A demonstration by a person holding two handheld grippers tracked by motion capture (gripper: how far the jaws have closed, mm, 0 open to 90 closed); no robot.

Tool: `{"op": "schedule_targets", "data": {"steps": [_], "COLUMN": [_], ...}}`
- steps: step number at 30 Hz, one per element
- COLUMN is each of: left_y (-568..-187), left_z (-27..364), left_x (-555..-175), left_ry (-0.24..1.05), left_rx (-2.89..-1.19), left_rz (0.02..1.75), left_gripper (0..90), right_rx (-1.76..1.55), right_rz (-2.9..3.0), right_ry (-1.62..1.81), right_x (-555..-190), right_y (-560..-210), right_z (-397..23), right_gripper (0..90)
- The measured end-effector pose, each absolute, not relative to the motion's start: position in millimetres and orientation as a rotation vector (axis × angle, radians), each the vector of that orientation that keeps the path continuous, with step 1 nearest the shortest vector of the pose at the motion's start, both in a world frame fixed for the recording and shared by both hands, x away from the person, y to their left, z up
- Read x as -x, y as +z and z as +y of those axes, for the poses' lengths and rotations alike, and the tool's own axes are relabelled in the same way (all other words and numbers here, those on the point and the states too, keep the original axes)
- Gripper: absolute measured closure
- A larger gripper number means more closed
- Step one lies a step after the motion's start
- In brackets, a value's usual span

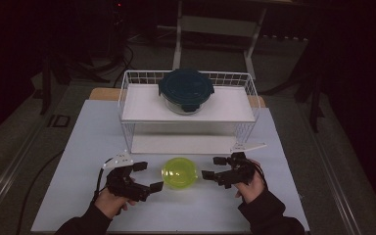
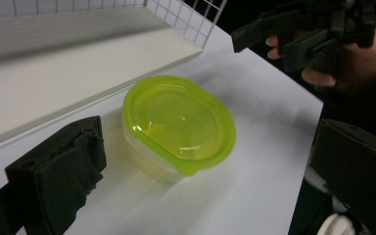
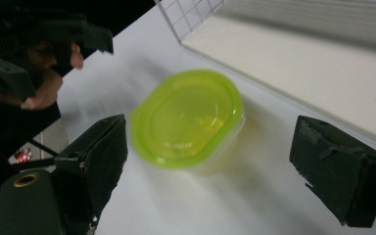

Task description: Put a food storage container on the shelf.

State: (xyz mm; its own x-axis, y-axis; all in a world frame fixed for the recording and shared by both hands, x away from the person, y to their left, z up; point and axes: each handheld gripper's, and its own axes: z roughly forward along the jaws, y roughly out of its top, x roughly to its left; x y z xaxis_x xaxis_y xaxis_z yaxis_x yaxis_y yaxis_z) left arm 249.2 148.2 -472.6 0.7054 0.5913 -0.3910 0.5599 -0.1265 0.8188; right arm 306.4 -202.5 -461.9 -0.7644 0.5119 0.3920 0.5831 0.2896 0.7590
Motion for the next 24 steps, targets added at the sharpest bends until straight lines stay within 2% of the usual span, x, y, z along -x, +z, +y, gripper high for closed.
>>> {"op": "schedule_targets", "data": {"steps": [5,9,11,13,16,18,21,22,24], "left_y": [-479.7,-491.0,-497.8,-502.9,-510.9,-516.8,-522.1,-522.5,-522.4], "left_z": [144.0,139.7,138.5,136.6,134.4,133.6,135.6,135.7,136.5], "left_x": [-260.6,-272.7,-278.9,-283.7,-287.5,-289.1,-290.4,-290.8,-291.2], "left_ry": [-0.035,-0.185,-0.277,-0.317,-0.383,-0.421,-0.472,-0.482,-0.496], "left_rx": [-1.754,-1.724,-1.686,-1.679,-1.672,-1.666,-1.611,-1.608,-1.601], "left_rz": [0.99,1.112,1.173,1.245,1.305,1.34,1.363,1.352,1.344], "left_gripper": [0.0,0.0,0.0,2.1,11.6,16.5,28.9,35.8,42.8], "right_rx": [1.141,1.26,1.289,1.316,1.38,1.412,1.422,1.423,1.411], "right_rz": [-2.422,-2.266,-2.231,-2.208,-2.152,-2.132,-2.098,-2.086,-2.073], "right_ry": [-1.402,-1.292,-1.246,-1.225,-1.167,-1.142,-1.126,-1.111,-1.11], "right_x": [-319.2,-328.5,-331.1,-333.1,-336.0,-337.6,-338.5,-338.8,-338.8], "right_y": [-465.5,-476.6,-481.7,-485.7,-492.1,-496.4,-501.1,-502.7,-504.9], "right_z": [-194.2,-184.2,-180.9,-178.6,-176.6,-175.1,-173.1,-172.2,-172.1], "right_gripper": [15.8,14.2,19.9,23.9,30.3,31.4,32.7,37.2,50.0]}}
